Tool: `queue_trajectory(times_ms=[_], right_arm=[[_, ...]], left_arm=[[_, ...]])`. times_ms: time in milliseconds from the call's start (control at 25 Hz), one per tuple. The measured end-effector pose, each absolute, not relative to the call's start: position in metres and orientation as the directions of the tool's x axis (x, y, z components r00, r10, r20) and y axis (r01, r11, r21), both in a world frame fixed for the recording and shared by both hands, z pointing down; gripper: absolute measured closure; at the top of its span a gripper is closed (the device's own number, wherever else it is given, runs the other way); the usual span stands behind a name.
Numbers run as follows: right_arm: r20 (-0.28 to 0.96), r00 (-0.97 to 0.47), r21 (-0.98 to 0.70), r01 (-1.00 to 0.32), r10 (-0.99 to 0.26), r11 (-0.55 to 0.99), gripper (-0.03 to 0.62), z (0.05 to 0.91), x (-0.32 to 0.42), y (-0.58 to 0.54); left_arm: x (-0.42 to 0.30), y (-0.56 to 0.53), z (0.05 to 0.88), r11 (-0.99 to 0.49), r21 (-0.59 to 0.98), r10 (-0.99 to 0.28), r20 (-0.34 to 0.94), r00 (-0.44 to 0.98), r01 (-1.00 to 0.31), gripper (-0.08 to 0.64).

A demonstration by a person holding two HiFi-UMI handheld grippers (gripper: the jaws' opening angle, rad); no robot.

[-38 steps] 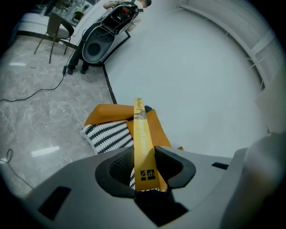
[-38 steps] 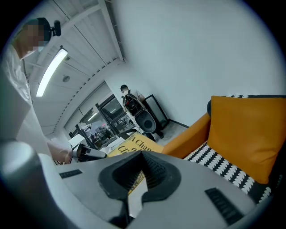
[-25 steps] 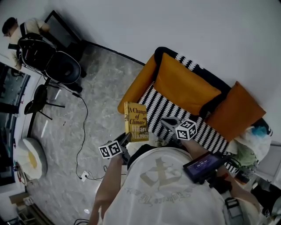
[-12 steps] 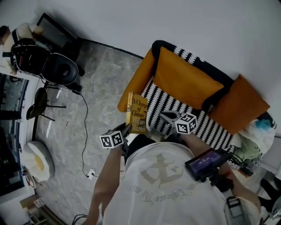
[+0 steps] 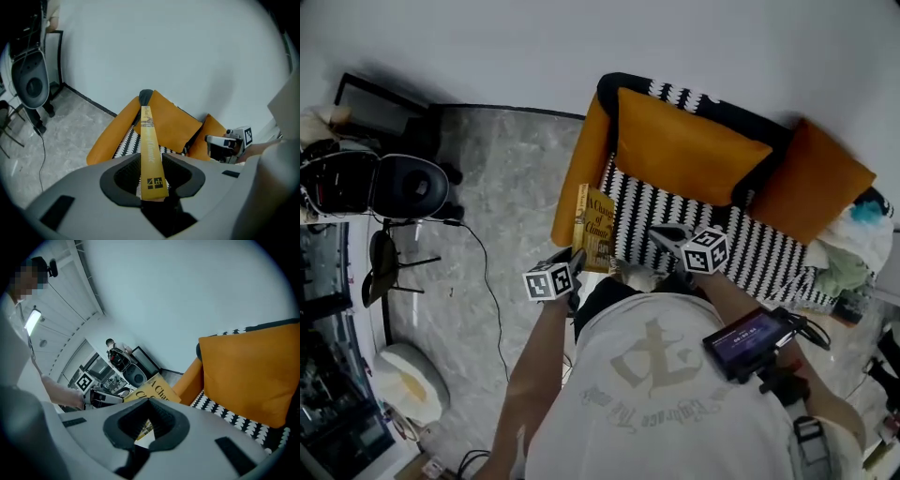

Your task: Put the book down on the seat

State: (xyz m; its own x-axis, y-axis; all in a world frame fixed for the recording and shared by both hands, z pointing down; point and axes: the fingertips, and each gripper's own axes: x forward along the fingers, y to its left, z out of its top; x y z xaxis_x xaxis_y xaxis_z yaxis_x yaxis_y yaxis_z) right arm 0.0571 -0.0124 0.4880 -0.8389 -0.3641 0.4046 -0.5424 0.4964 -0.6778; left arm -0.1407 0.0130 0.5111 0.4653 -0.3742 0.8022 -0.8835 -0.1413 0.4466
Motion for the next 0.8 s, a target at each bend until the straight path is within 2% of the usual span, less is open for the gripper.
queue_trajectory(times_ms=[440, 800], right_arm=[[0.486, -0.754, -0.680, -0.643, -0.441, 0.351, 0.578, 0.514, 0.056, -0.006], [0.477, -0.743, -0.698, -0.645, -0.470, 0.311, 0.578, 0.538, 0.046, -0.015]], left_arm=[[-0.157, 0.002, 0.566, -0.223, 0.409, -0.208, 0.867, 0.453, -0.885, 0.410], [-0.150, -0.005, 0.593, -0.278, 0.375, -0.171, 0.887, 0.429, -0.885, 0.410]])
